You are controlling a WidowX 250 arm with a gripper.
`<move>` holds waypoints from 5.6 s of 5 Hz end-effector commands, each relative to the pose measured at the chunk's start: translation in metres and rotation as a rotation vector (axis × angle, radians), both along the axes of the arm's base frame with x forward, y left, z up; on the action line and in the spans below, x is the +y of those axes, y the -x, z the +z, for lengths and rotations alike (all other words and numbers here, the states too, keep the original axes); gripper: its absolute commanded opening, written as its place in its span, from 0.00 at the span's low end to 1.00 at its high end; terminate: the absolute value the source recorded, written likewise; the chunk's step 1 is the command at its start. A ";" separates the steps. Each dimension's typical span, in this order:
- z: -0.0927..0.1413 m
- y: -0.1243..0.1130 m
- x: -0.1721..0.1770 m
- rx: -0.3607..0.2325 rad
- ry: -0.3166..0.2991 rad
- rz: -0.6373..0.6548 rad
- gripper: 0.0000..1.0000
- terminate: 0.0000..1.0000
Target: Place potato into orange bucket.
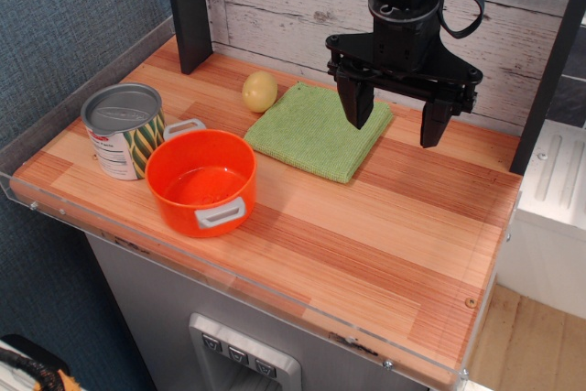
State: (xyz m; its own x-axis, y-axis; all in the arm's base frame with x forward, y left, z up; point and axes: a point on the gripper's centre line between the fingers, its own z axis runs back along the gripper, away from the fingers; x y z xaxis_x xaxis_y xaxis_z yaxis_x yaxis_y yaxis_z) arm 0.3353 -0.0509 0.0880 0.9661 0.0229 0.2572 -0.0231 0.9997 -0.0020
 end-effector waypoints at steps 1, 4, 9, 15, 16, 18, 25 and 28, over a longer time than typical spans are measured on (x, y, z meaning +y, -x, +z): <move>0.000 0.000 0.000 0.000 0.000 0.000 1.00 0.00; 0.006 -0.026 0.083 0.013 0.007 0.215 1.00 0.00; -0.018 -0.054 0.172 0.032 -0.080 0.353 1.00 0.00; -0.050 -0.051 0.176 0.070 -0.041 0.373 1.00 0.00; -0.050 -0.051 0.177 0.071 -0.037 0.381 1.00 0.00; -0.043 -0.050 0.180 0.053 -0.042 0.396 0.00 0.00; 0.010 0.058 0.140 -0.028 0.010 0.477 0.00 0.00; -0.023 0.070 0.128 -0.022 -0.001 0.395 0.00 0.00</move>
